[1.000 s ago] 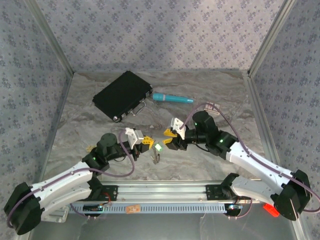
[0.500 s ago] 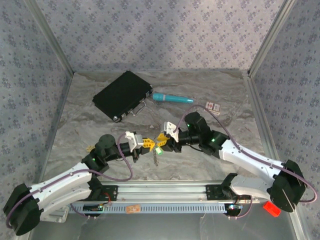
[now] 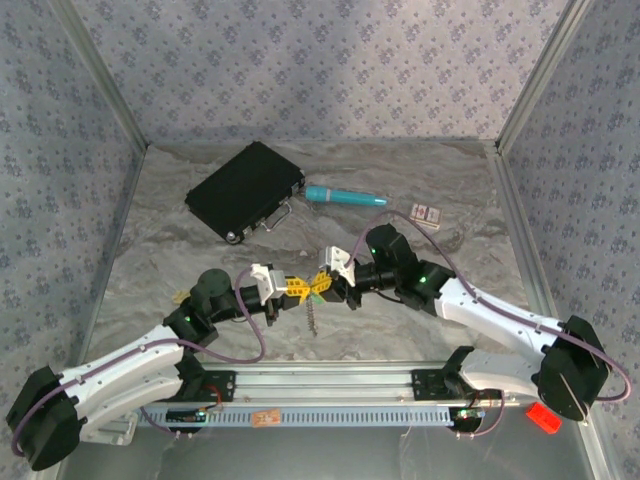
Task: Put the keys on the keyring
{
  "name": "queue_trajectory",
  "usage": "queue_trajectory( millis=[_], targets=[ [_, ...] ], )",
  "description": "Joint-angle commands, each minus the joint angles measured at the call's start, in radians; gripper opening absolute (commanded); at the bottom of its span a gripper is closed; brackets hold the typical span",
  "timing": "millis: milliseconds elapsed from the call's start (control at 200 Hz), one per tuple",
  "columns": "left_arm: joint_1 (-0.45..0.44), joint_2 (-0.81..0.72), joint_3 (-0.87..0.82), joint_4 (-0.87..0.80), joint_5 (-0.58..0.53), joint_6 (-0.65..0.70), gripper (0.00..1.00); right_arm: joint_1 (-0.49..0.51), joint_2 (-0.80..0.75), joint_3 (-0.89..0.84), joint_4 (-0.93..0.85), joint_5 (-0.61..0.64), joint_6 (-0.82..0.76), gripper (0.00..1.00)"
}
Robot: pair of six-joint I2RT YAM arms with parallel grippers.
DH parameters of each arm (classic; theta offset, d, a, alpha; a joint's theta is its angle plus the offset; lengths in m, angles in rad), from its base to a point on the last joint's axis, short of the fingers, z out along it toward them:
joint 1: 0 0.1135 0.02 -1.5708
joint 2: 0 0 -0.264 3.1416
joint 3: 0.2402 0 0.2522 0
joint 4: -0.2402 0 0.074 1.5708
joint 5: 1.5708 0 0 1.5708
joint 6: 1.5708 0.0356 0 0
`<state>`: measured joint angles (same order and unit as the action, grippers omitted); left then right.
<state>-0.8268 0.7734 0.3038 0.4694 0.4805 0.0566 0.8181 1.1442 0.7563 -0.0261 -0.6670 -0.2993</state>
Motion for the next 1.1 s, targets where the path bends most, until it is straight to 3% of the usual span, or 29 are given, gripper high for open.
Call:
queue_trajectory(
  millis=[0, 70, 260, 690, 924, 1059, 1094],
  targets=[
    [-0.01, -0.007, 0.019, 0.047, -0.006, 0.013, 0.0, 0.009, 0.011, 0.033, -0.003, -0.037, -0.019, 0.01],
    [-0.012, -0.01, 0.025, 0.018, -0.034, 0.015, 0.0, 0.01, 0.011, 0.046, -0.045, -0.033, -0.04, 0.0],
    [-0.01, -0.01, 0.04, -0.077, -0.081, 0.026, 0.16, 0.008, 0.018, 0.107, -0.218, 0.036, -0.103, 0.0],
    [-0.01, 0.032, 0.081, -0.182, -0.092, 0.052, 0.19, 0.03, 0.11, 0.265, -0.487, 0.123, -0.209, 0.0],
    [-0.01, 0.043, 0.092, -0.189, -0.066, 0.055, 0.18, 0.078, 0.191, 0.378, -0.625, 0.174, -0.266, 0.0],
    [-0.012, 0.048, 0.101, -0.209, -0.031, 0.069, 0.0, 0.085, 0.2, 0.408, -0.644, 0.172, -0.275, 0.0],
    [-0.011, 0.046, 0.1, -0.211, -0.025, 0.068, 0.0, 0.077, 0.191, 0.402, -0.632, 0.165, -0.265, 0.0]
  ],
)
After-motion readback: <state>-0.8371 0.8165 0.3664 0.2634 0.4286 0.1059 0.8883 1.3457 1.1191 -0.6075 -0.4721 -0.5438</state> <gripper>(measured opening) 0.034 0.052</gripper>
